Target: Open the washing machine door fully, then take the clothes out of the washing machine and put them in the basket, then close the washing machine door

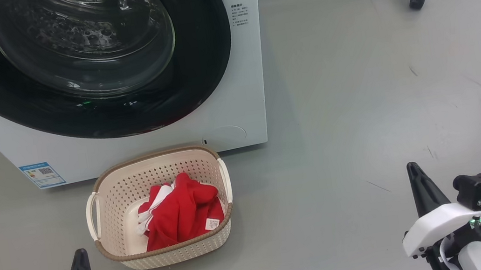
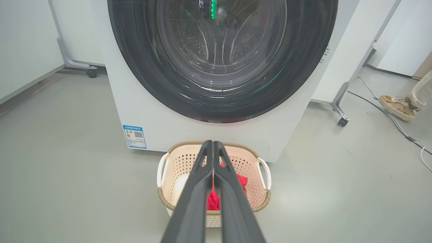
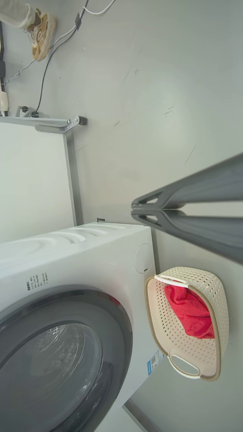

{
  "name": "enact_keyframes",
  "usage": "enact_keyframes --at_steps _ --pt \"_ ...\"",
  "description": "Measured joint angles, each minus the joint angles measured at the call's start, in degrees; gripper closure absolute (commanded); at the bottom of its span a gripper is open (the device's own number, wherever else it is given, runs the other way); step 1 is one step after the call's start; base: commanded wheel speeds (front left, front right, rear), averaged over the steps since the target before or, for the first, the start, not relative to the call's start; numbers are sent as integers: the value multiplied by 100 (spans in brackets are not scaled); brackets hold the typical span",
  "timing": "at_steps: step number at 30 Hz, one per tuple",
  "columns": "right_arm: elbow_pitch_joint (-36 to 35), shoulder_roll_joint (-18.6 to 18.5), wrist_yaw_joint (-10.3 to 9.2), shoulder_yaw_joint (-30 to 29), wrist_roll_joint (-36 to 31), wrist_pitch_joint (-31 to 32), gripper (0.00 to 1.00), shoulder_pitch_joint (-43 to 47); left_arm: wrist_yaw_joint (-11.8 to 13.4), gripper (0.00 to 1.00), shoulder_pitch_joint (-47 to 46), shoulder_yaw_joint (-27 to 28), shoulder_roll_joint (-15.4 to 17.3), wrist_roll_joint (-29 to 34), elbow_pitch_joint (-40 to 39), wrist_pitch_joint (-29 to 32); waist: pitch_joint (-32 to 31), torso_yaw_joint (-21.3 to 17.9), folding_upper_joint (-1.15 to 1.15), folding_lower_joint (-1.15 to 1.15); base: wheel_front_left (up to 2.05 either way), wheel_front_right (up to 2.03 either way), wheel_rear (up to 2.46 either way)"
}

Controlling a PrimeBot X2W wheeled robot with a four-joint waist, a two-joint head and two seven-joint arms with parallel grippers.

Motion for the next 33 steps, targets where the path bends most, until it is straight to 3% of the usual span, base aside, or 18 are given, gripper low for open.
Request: enact_keyframes --at_steps 33 --pt "-92 15 233 -533 2512 723 100 -46 0 100 -203 96 10 -2588 45 738 -88 -95 0 0 0 0 0"
